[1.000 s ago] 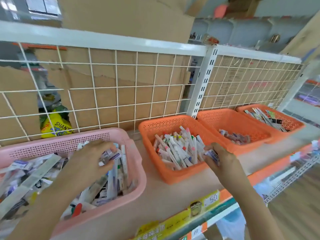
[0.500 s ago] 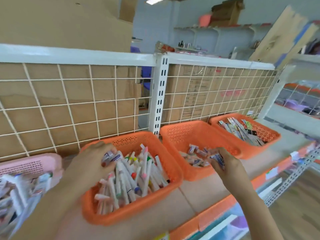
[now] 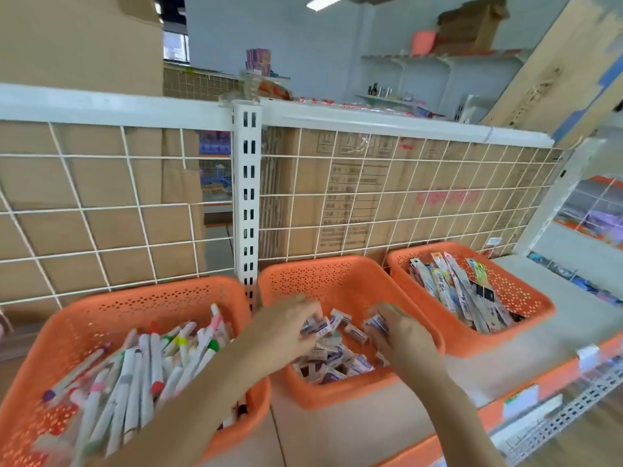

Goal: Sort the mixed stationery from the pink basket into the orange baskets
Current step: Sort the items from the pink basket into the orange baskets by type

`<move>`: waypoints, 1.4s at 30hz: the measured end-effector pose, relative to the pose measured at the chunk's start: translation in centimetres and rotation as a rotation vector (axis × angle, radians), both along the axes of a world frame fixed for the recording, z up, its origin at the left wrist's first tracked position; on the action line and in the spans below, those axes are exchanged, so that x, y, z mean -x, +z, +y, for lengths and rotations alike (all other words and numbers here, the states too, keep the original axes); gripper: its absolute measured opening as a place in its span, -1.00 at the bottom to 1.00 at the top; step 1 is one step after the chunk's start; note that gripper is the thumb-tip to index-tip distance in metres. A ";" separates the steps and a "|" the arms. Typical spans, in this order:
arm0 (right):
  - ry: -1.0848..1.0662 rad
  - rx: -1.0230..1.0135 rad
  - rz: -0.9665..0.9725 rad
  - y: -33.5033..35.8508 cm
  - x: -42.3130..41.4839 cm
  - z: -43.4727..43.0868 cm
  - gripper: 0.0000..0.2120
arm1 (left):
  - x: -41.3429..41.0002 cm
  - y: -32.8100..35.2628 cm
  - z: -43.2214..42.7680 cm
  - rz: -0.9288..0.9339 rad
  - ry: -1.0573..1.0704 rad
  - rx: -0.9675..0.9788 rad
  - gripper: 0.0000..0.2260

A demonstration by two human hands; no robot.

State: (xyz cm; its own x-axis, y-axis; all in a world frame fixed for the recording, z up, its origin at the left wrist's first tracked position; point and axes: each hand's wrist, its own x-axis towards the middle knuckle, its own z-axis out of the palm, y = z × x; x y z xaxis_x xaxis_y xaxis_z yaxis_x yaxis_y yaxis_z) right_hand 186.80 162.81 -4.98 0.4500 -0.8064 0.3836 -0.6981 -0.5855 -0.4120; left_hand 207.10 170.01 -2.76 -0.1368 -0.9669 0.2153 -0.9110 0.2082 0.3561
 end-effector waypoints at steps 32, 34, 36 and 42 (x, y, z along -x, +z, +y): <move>0.102 0.138 0.012 -0.1 -7.4 4.6 -0.73 | -15.2 -2.9 21.6 -0.134 0.905 0.190 -0.71; 0.168 0.172 -0.001 0.1 -9.6 5.6 -0.74 | -16.6 -3.1 24.0 -0.075 1.003 0.207 -0.71; 0.244 0.162 -0.015 0.5 -12.0 6.9 -0.70 | -18.2 -3.5 26.1 -0.079 1.043 0.238 -0.73; 0.373 0.146 0.023 0.9 -19.2 11.3 -0.63 | -22.7 -3.8 31.9 -0.076 1.051 0.185 -0.59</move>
